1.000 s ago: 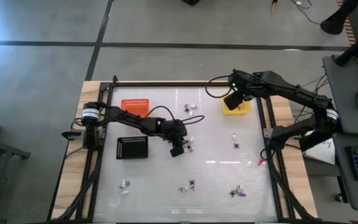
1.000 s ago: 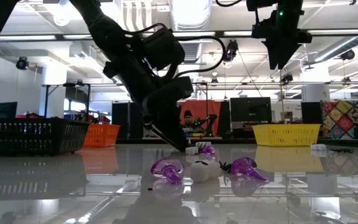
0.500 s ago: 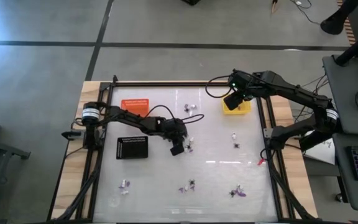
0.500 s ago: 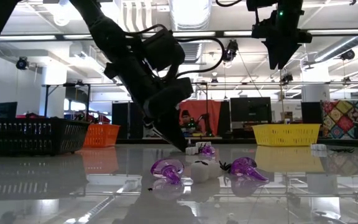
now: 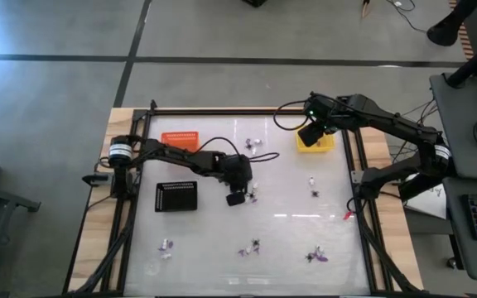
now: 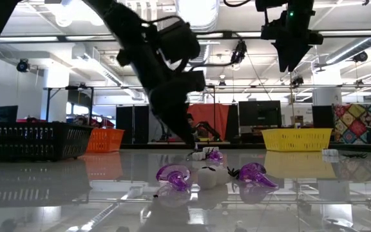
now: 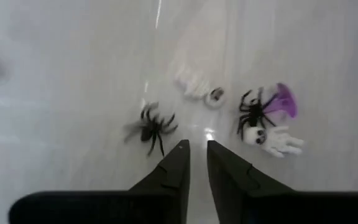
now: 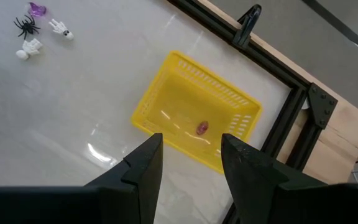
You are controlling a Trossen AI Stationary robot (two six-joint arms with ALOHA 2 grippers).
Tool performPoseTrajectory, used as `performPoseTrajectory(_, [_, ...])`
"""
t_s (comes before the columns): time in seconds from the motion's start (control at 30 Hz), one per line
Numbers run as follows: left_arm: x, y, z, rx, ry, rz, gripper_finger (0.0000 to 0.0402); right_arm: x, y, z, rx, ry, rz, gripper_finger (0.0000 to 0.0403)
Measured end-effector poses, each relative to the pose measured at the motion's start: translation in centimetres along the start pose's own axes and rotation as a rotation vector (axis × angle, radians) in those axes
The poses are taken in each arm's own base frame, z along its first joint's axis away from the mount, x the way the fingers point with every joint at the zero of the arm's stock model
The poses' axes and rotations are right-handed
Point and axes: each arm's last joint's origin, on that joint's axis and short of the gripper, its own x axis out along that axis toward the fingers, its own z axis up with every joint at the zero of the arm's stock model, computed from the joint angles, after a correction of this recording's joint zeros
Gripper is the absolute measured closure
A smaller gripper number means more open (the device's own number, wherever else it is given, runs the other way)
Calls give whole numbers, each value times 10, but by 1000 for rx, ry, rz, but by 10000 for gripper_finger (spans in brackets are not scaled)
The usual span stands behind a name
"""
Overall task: Sort Halloween decoration
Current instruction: Put the black spider toy into the orange bin
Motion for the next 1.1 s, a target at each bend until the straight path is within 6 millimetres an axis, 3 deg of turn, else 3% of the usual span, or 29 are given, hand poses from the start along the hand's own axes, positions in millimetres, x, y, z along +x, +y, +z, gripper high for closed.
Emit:
performPoseTrajectory(0.1, [-5,5,11,111,-26,9,336,0,0,0,0,0,-1,248])
performPoseTrajectory(0.23, [-11,19,19,126,-29,36,311,3,0,-1,-3,9,-5,248])
performPoseTrajectory(0.43, [-11,31,15,154,8,5,287,10,1,-5,-12,36,-18,248])
performPoseTrajectory(0.7, [-10,33,13,209,2,-55,290,15,1,-8,-16,53,-26,248])
performPoseTrajectory(0.9, [15,40,2,172,76,-56,290,15,1,-8,-14,53,-26,248])
performPoseTrajectory(1.1, [30,42,10,154,77,-60,290,15,1,-8,-4,53,-26,248])
